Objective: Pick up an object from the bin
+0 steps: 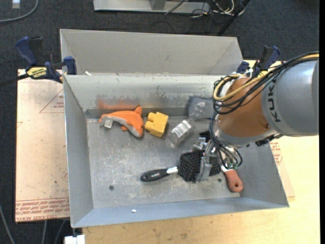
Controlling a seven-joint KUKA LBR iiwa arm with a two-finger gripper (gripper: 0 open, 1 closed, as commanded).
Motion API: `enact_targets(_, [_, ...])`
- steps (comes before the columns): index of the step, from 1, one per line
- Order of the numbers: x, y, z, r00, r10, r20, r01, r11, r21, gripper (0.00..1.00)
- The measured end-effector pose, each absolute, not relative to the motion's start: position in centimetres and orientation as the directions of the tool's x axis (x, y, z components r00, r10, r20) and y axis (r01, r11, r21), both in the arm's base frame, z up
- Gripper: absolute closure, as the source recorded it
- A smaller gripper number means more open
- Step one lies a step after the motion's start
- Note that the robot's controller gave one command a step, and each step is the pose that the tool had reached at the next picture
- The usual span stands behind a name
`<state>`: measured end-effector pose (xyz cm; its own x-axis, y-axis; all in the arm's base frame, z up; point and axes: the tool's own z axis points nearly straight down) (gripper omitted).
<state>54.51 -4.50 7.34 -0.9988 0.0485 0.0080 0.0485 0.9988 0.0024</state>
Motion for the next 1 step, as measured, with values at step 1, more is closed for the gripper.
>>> enact_targets(1, [54.93,-6.24,21.93,-0.999,0.051,0.003,0.051,0.999,0.002,1.00])
